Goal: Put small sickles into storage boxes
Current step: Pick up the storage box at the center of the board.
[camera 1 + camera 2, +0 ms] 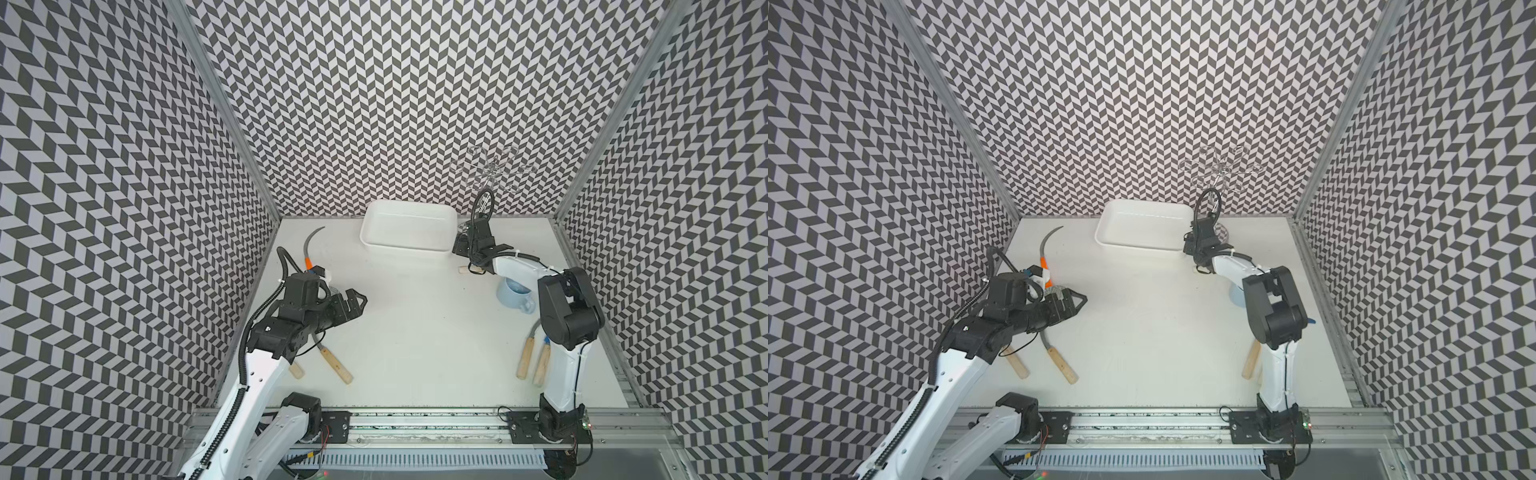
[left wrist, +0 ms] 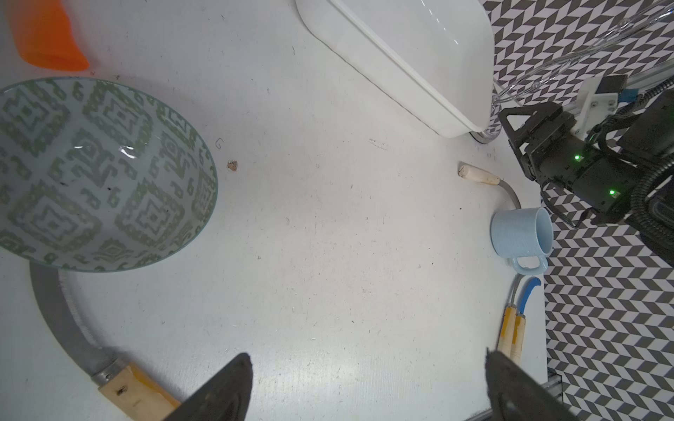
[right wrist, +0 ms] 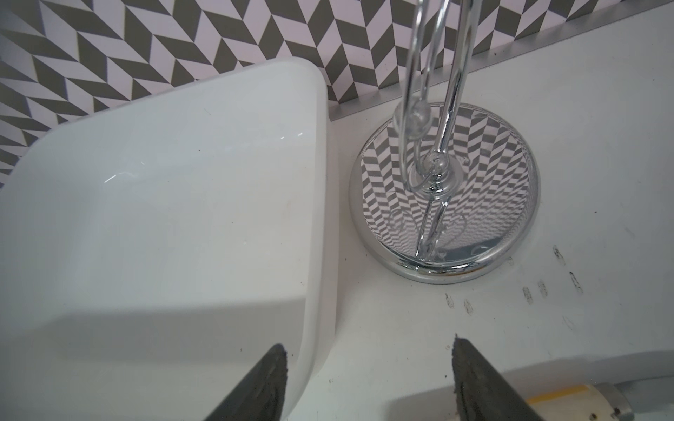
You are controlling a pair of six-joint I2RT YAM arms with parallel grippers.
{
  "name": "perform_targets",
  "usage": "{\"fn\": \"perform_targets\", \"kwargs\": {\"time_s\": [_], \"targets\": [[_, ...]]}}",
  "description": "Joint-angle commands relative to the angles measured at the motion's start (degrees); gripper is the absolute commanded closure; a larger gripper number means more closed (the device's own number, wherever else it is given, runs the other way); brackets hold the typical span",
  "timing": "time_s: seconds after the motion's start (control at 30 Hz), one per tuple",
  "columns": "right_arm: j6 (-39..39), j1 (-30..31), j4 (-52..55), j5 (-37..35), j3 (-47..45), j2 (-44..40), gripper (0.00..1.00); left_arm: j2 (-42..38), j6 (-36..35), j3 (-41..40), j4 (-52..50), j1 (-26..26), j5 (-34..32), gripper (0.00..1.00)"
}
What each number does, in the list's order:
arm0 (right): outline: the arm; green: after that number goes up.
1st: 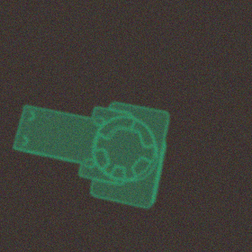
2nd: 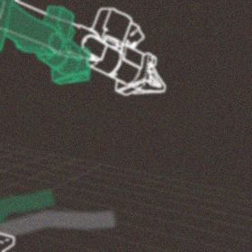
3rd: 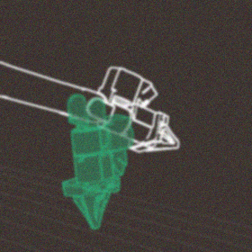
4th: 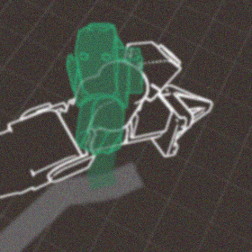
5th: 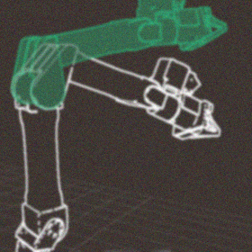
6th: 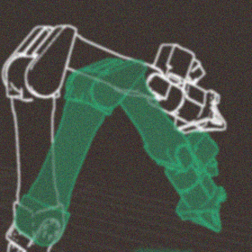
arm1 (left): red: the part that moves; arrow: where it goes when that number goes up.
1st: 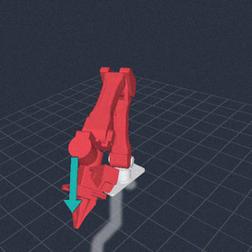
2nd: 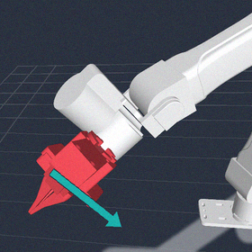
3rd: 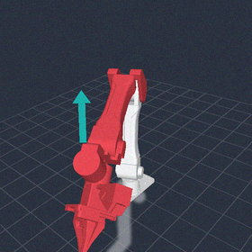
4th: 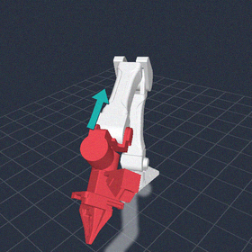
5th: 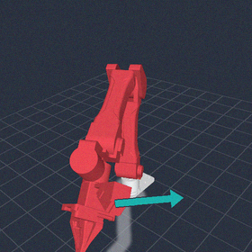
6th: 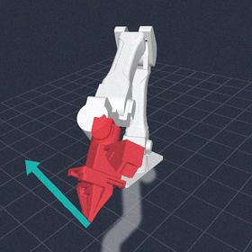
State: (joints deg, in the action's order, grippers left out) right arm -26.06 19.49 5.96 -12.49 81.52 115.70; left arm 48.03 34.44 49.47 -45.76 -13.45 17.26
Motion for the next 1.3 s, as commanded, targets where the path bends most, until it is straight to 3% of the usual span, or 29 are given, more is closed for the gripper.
{"fn": "perform_targets", "kwargs": {"time_s": [0.0, 0.3, 0.7, 0.87, 1.07, 1.27], "targets": [[-1.0, 0.2, -5.8, -1.4, 1.7, 1.6, 0.31, -1.2, 0.7, -0.9, -1.2, 0.4, -0.5, 0.00], [-2.2, 0.2, -6.6, -0.3, 6.9, 6.8, 0.35, -0.8, 0.4, -1.6, -1.1, 0.3, -0.5, 0.00], [-4.7, 0.2, 2.9, 2.6, 14.3, 12.2, 0.42, 0.3, -0.4, -1.1, 0.2, 0.5, -0.6, 0.00], [-5.4, 0.2, 1.7, 1.8, 12.2, 10.8, 0.45, 0.8, -0.8, -0.8, 0.5, 0.5, -0.6, 0.00], [-5.6, 0.2, 0.2, 2.4, 11.4, 10.6, 0.57, 1.2, -1.0, -0.6, 0.6, 0.5, -0.3, 0.00], [-5.5, 0.1, -0.2, 3.3, 11.6, 10.8, 0.61, 1.5, -1.4, -0.3, 0.3, 0.6, -0.5, 0.00]]}}
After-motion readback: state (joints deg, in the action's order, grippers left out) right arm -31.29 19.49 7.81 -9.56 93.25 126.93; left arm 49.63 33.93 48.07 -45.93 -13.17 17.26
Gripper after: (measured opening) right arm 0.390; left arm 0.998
